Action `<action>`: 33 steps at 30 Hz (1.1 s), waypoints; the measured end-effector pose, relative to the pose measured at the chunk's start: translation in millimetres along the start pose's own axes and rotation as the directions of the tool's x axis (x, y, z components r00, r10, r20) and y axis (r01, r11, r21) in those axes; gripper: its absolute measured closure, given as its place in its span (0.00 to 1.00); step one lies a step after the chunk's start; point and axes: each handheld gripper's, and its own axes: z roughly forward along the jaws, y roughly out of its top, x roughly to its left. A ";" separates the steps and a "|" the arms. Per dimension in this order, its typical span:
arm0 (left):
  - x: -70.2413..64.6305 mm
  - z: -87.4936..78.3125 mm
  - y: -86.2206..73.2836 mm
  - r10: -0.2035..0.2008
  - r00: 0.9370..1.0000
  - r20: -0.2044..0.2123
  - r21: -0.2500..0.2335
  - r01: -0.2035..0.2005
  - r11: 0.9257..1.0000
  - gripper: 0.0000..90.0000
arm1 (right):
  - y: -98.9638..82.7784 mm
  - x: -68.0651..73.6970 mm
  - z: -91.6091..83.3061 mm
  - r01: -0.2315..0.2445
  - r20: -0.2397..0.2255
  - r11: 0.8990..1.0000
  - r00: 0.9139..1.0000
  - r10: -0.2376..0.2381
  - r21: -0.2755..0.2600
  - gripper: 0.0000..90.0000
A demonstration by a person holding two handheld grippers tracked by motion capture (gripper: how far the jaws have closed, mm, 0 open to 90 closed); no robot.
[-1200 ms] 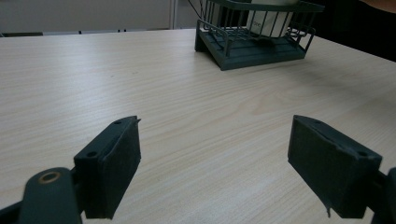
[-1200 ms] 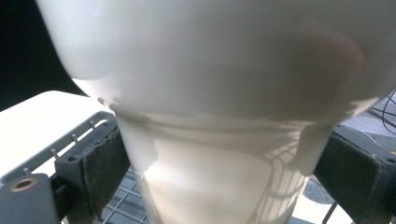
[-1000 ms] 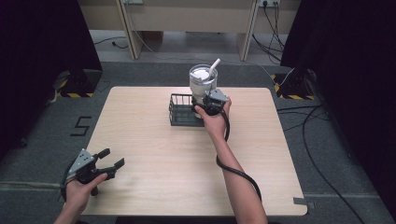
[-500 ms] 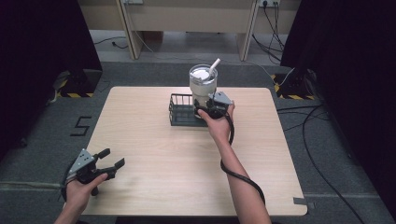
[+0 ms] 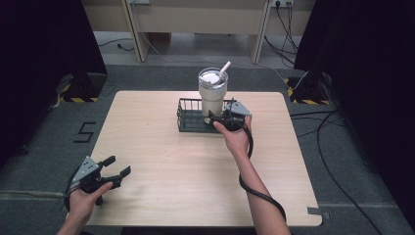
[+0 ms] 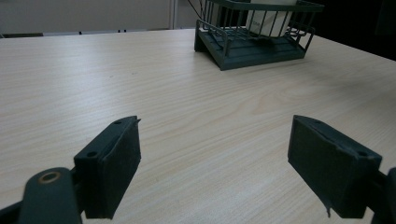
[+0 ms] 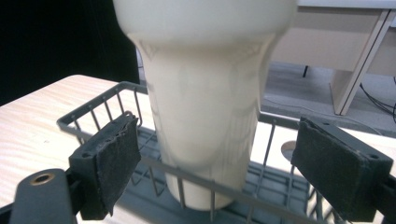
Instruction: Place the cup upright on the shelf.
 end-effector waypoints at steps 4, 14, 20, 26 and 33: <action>-0.4 -0.1 0.0 -0.002 1.000 -0.001 -0.004 0.002 1.000 0.18 | -6.2 -1.7 -10.9 -0.005 -0.004 1.000 1.000 0.005 -0.001 0.17; -0.1 -0.6 -0.1 0.007 1.000 -0.002 0.003 -0.007 1.000 0.18 | -23.4 -6.6 -38.7 -0.011 -0.008 1.000 1.000 0.011 0.012 0.17; -0.1 -0.7 -0.3 0.007 1.000 -0.003 0.003 -0.007 1.000 0.19 | -31.1 -10.3 -56.2 0.000 -0.006 1.000 1.000 0.000 0.013 0.17; -0.6 -0.5 -0.4 0.006 1.000 -0.003 0.005 -0.006 1.000 0.19 | -37.9 -15.3 -72.0 0.004 0.008 1.000 1.000 -0.004 0.015 0.17; -0.9 -0.7 -0.5 0.006 1.000 -0.004 0.005 -0.006 1.000 0.19 | -53.8 -20.9 -90.3 0.000 0.017 1.000 1.000 0.000 0.023 0.17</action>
